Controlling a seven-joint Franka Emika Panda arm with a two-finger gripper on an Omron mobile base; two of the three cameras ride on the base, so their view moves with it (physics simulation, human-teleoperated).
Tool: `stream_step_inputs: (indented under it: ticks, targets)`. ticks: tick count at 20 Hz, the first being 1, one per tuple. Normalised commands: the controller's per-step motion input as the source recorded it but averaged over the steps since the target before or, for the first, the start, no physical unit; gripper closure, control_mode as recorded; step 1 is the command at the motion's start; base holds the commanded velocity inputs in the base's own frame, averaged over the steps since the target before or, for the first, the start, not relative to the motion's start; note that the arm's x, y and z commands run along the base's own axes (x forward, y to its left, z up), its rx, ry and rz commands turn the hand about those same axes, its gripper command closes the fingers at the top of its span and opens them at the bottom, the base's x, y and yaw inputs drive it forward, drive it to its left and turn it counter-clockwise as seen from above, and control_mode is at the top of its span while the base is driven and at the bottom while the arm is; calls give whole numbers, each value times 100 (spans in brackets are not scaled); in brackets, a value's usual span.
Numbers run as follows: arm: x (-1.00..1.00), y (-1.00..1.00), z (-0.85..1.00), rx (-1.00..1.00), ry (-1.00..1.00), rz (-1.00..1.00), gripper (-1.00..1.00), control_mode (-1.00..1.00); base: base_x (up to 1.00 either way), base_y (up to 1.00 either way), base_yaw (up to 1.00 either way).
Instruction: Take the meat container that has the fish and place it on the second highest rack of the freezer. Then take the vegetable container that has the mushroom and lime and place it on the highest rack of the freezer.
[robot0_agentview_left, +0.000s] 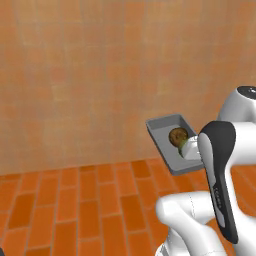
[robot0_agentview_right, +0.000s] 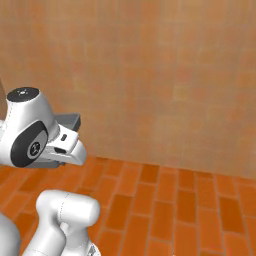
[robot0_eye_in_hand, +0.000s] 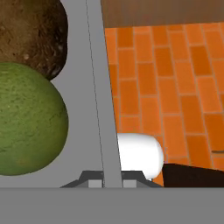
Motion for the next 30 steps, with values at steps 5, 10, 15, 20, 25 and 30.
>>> stream_step_inputs:
  ticks: [5,10,15,20,25,30]
  targets:
    - [0,0,0,0,0,0,100,100,40,0,75]
    - [0,0,0,0,0,0,100,100,0,0,100]
    - [0,0,0,0,0,0,100,100,0,-9,93]
    - [0,0,0,0,0,0,100,100,0,-1,84]
    - [0,0,0,0,0,0,100,100,0,0,80]
    - [0,0,0,0,0,0,100,100,5,31,49]
